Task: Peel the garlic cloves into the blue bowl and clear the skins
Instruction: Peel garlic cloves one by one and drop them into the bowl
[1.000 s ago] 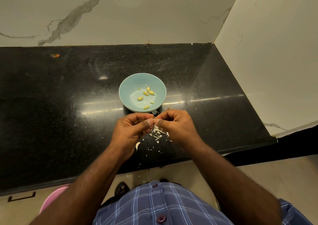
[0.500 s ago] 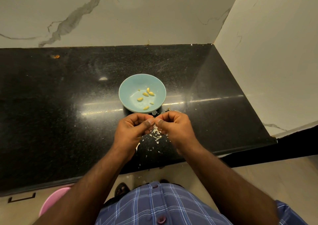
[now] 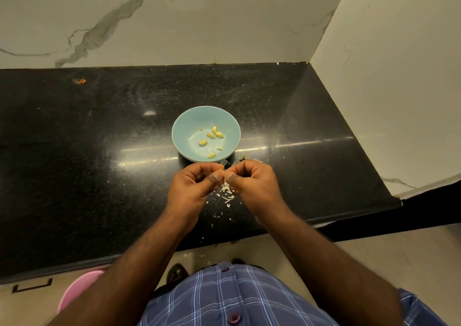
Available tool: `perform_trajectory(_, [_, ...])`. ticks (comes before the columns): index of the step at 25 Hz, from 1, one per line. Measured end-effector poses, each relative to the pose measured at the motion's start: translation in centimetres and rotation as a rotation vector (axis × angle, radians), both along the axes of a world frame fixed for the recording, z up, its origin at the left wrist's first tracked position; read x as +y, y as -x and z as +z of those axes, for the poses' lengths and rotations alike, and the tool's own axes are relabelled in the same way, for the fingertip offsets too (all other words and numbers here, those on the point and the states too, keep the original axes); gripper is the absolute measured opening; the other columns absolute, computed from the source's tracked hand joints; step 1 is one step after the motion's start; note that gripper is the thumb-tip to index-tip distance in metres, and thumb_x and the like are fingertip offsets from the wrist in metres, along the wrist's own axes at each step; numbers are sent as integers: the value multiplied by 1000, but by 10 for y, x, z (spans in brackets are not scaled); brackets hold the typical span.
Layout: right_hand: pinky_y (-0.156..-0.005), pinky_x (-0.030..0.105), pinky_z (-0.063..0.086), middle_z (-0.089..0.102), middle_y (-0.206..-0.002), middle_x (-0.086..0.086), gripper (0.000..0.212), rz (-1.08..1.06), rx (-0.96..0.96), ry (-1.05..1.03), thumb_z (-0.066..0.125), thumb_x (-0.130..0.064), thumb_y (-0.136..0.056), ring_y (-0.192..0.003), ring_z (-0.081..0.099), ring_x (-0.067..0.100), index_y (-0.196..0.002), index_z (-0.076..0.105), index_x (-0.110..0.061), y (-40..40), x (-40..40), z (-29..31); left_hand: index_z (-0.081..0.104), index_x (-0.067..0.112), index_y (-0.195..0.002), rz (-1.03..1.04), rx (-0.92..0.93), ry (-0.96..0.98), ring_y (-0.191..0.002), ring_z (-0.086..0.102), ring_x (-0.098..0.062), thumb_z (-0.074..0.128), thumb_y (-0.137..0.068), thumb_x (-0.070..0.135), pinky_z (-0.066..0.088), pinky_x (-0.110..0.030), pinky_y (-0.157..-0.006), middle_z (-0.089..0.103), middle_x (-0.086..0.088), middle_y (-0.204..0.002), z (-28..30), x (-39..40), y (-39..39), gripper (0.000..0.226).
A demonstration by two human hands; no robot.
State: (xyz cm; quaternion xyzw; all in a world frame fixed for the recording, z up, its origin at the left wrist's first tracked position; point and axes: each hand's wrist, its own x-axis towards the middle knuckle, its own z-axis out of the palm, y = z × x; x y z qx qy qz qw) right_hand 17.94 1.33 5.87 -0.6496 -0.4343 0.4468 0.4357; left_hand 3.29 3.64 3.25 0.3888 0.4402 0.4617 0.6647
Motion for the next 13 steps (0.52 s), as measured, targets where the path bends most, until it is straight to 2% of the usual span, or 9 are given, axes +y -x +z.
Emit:
perform_trajectory(3, [-58,24,48,65,-64,2,8,-22,245,196,68,-1,-90,-61,57,12,-82,71,-3,-1,3,4,78,17,-97,-13,105,-92,-94,74,-29,75,-82,15,58,-37,-86,77,-13,-94,-4,0,4,16])
perform_trajectory(5, [-59,25,49,66,-68,6,9,-6,269,226,68,-2,-91,-63,58,13,-83,72,-4,-3,4,5,78,19,-98,-33,105,-104,-95,73,-29,74,-85,13,58,-38,-86,77,-13,-96,-5,0,6,15])
perform_trajectory(9, [-60,23,50,67,-65,-2,14,27,88,131,68,-8,-93,-63,60,8,-81,72,-13,-3,4,5,75,13,-101,-72,72,-33,-88,73,-21,69,-91,7,57,-26,-75,76,-11,-92,-4,1,5,13])
perform_trajectory(13, [-66,36,56,68,-69,-3,13,4,-84,53,67,-18,-95,-65,64,11,-82,70,-18,-12,10,1,75,10,-102,-102,52,46,-85,72,-20,66,-93,5,58,-24,-71,76,-12,-89,-3,2,5,14])
